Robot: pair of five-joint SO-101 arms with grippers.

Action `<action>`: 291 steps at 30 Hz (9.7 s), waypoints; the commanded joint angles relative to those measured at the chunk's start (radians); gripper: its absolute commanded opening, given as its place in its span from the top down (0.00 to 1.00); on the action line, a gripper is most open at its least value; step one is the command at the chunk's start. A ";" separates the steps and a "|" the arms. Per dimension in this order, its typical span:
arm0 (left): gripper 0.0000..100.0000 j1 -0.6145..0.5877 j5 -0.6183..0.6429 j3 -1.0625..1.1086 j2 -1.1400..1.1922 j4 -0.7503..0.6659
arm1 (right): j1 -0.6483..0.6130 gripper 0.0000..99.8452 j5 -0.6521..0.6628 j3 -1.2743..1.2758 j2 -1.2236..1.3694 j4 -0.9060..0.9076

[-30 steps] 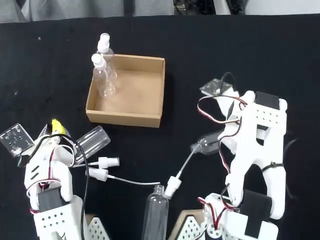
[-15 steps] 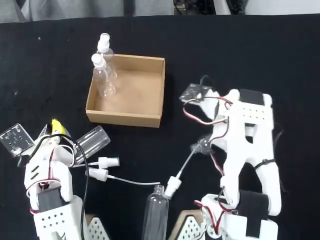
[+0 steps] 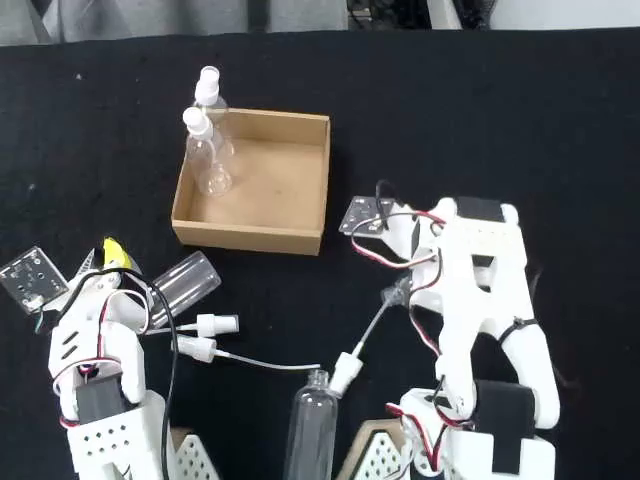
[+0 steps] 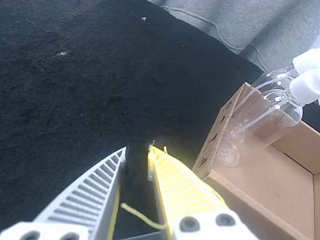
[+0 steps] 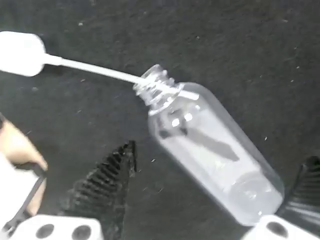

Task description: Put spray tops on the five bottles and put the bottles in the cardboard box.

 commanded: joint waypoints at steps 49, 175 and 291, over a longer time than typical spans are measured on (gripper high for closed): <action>0.93 -0.008 -0.008 0.025 -0.012 -0.011 | -0.028 0.83 -0.459 0.165 -0.016 -0.318; 0.93 -0.056 -0.006 0.025 -0.012 -0.018 | -0.381 0.97 -0.839 0.403 -0.952 -0.161; 0.87 0.638 -1.033 -0.848 1.330 0.555 | -0.058 0.97 -1.151 0.595 -0.951 -0.509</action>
